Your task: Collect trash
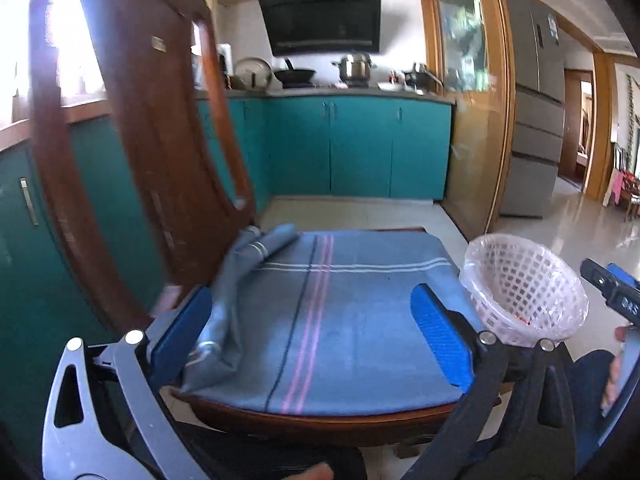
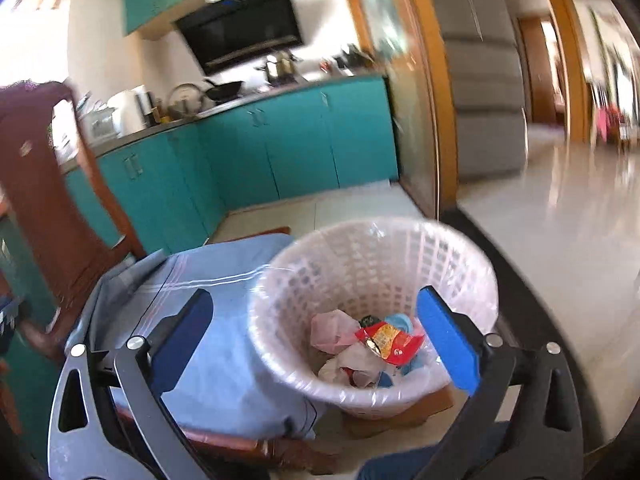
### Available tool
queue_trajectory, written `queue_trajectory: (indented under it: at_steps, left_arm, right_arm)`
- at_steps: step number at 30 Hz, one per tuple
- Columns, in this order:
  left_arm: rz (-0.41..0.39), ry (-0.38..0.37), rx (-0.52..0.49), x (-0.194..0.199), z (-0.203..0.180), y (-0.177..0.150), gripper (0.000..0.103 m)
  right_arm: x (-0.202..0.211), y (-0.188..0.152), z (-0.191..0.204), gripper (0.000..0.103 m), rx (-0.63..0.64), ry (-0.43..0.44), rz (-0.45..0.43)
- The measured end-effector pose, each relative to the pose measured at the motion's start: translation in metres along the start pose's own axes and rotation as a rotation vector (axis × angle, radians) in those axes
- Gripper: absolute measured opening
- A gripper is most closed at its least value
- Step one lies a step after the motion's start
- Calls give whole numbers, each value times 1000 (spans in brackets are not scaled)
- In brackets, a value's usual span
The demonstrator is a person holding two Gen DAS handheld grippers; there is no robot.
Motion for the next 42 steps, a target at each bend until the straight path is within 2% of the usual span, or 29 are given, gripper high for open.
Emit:
queue_trajectory:
  at_steps: [6,9,13,17,28,42]
  left_arm:
    - [-26,25,20,26,12,-4,100]
    - [-35,4,3,32,2,-4,100]
    - [-36,-13,-9,40,-5,-3,100]
    - [-57,-21,-13,53,-6,0,100]
    - [-71,-3,1,72,-2,11,100]
    - [-76,-17,-11,75,-10,12,100]
  right_arm:
    - [57,7,27,100,30,-58,-81]
    - [84,7,38,100,59,-77,-141]
    - [101,1,55,100,131,-76,-161]
    - [110,1,69,100,170,-64,-169]
    - [129,12,72,100,156,-74,-190]
    - [138,12,77,100,179,-94,-210]
Point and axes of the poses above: each gripper's, at about its wrist camera, not at the fingertips, and x roughly against the way its jaws point, z to its left, y to its top, the point moved 3 cm from there along -x, roughly the way its jaws point, and after that the axes turned 2 degrees about -x, right-handed, at the moved point
